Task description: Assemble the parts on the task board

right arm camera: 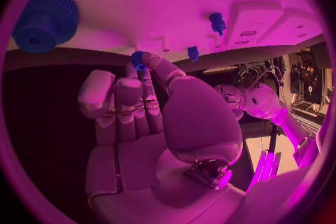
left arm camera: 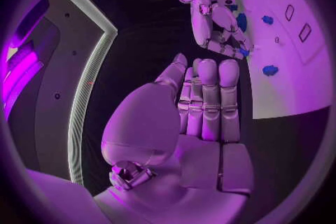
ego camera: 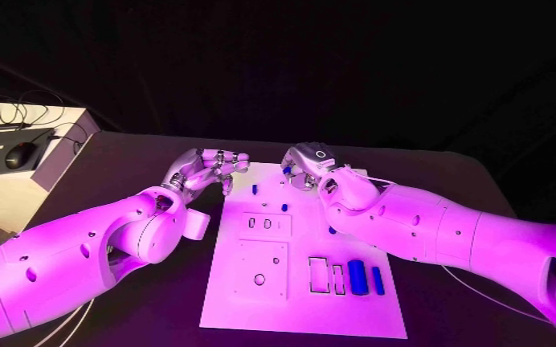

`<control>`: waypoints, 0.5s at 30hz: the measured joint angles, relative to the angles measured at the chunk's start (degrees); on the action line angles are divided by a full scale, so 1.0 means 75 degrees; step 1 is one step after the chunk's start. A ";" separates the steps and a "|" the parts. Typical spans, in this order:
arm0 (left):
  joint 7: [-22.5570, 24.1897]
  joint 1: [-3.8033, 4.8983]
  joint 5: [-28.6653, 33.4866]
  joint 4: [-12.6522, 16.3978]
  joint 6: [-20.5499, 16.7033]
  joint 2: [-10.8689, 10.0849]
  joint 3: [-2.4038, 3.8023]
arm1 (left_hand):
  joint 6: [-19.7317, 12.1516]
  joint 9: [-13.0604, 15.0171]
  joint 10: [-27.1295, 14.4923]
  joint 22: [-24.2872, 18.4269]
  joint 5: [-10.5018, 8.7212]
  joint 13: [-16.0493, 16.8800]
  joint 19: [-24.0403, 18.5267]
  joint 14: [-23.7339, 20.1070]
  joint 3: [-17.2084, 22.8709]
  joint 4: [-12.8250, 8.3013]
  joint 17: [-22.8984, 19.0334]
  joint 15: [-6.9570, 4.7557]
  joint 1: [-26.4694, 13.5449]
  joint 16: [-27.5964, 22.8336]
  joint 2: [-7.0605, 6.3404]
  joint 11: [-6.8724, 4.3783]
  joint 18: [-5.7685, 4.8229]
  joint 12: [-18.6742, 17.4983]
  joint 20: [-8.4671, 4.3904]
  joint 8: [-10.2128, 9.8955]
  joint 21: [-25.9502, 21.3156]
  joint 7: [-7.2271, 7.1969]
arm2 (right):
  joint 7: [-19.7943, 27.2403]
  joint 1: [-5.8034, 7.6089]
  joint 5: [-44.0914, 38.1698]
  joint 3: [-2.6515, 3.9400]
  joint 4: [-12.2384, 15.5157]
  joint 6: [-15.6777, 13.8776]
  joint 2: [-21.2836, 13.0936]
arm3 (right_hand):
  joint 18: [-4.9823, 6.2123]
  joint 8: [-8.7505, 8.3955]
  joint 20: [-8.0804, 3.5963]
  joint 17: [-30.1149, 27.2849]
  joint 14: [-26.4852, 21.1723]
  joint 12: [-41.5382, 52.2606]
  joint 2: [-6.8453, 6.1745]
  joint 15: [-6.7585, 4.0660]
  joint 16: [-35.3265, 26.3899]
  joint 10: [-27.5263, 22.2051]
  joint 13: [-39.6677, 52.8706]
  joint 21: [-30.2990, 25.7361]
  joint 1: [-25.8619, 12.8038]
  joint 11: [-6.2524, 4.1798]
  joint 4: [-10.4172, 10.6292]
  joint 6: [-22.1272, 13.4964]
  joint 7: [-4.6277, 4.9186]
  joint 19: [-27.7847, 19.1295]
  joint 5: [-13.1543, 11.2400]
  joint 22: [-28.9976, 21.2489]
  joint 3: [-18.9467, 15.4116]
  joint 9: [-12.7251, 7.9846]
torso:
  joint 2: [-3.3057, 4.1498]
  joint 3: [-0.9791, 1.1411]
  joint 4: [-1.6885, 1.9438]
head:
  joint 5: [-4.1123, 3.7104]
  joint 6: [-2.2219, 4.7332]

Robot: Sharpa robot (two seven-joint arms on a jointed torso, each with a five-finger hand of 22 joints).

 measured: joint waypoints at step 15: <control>0.0000 0.0001 0.0000 -0.0006 0.0000 0.0000 0.0002 | -0.0009 0.0000 0.0001 0.0030 0.0000 -0.0006 0.0000 0.0000 0.0000 0.0000 -0.0008 0.0000 0.0000 0.0000 0.0000 0.0000 0.0000 0.0000 0.0000 0.0000 0.0000 -0.0011 | 0.0159 -0.0003 0.0086 -0.0005 -0.0129 0.0044 0.0033 | 0.0374 0.0002 0.0153 -0.0433 -0.0058 0.0069 -0.0368 0.0192 -0.0613 -0.0956 0.0014 -0.2100 0.0014 0.0049 0.0331 -0.0817 0.0234 0.0014 -0.0501 -0.0002 -0.0056 -0.0145 | 0.0007 -0.0004 -0.0020 | 0.0019 -0.0029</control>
